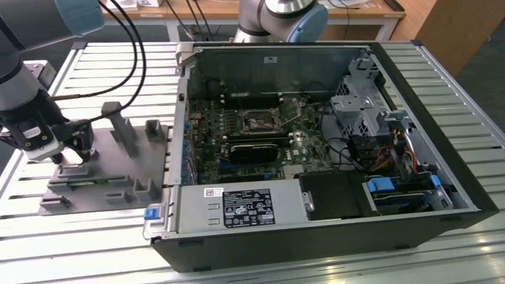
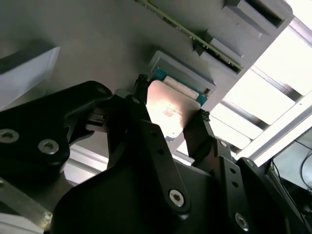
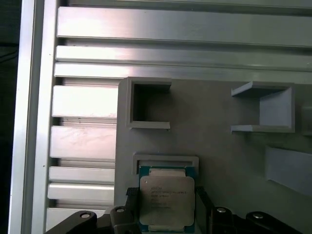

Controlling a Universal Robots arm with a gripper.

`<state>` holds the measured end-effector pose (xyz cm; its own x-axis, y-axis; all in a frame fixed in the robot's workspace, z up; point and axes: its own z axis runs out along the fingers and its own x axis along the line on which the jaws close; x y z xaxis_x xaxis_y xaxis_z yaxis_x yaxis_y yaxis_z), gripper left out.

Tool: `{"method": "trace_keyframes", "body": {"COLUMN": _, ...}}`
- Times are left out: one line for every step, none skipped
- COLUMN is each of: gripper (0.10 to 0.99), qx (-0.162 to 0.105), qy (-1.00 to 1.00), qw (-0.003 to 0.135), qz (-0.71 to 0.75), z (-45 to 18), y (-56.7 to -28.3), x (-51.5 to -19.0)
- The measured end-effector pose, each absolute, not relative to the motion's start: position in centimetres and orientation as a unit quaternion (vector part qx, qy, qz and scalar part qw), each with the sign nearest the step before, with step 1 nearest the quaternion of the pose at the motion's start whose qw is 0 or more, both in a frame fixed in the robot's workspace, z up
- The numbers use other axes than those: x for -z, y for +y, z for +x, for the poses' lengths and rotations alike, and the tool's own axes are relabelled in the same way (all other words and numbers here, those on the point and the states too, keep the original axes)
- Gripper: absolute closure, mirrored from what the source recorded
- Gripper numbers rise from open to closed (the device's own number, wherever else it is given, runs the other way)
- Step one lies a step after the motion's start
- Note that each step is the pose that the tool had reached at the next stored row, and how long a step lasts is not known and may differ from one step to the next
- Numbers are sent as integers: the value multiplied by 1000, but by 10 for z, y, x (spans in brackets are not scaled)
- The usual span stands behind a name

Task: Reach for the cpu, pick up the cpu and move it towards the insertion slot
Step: 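Pick up the cpu and move it towards the insertion slot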

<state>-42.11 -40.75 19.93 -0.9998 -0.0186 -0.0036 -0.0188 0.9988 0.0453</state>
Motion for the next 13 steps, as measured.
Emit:
{"method": "trace_keyframes", "body": {"gripper": 541, "qx": -23, "qy": 1000, "qw": 2, "qz": -9, "z": -421, "y": -407, "x": -201}}
{"method": "trace_keyframes", "body": {"gripper": 541, "qx": -23, "qy": 1000, "qw": 2, "qz": -9, "z": -421, "y": -407, "x": -202}}
{"method": "trace_keyframes", "body": {"gripper": 541, "qx": -23, "qy": 1000, "qw": 2, "qz": -9, "z": -421, "y": -407, "x": -204}}
{"method": "trace_keyframes", "body": {"gripper": 541, "qx": -23, "qy": 1000, "qw": 2, "qz": -9, "z": -421, "y": -407, "x": -205}}
{"method": "trace_keyframes", "body": {"gripper": 541, "qx": -23, "qy": 1000, "qw": 2, "qz": -9, "z": -421, "y": -407, "x": -206}}
{"method": "trace_keyframes", "body": {"gripper": 541, "qx": -23, "qy": 1000, "qw": 2, "qz": -9, "z": -421, "y": -407, "x": -207}}
{"method": "trace_keyframes", "body": {"gripper": 541, "qx": -23, "qy": 1000, "qw": 2, "qz": -9, "z": -421, "y": -407, "x": -208}}
{"method": "trace_keyframes", "body": {"gripper": 541, "qx": -23, "qy": 1000, "qw": 2, "qz": -9, "z": -421, "y": -407, "x": -209}}
{"method": "trace_keyframes", "body": {"gripper": 541, "qx": -23, "qy": 1000, "qw": 2, "qz": -9, "z": -421, "y": -407, "x": -210}}
{"method": "trace_keyframes", "body": {"gripper": 541, "qx": -23, "qy": 1000, "qw": 2, "qz": -9, "z": -421, "y": -407, "x": -210}}
{"method": "trace_keyframes", "body": {"gripper": 541, "qx": -23, "qy": 1000, "qw": 2, "qz": -9, "z": -421, "y": -407, "x": -211}}
{"method": "trace_keyframes", "body": {"gripper": 541, "qx": -23, "qy": 1000, "qw": 2, "qz": -9, "z": -421, "y": -407, "x": -212}}
{"method": "trace_keyframes", "body": {"gripper": 541, "qx": -23, "qy": 1000, "qw": 2, "qz": -9, "z": -421, "y": -407, "x": -212}}
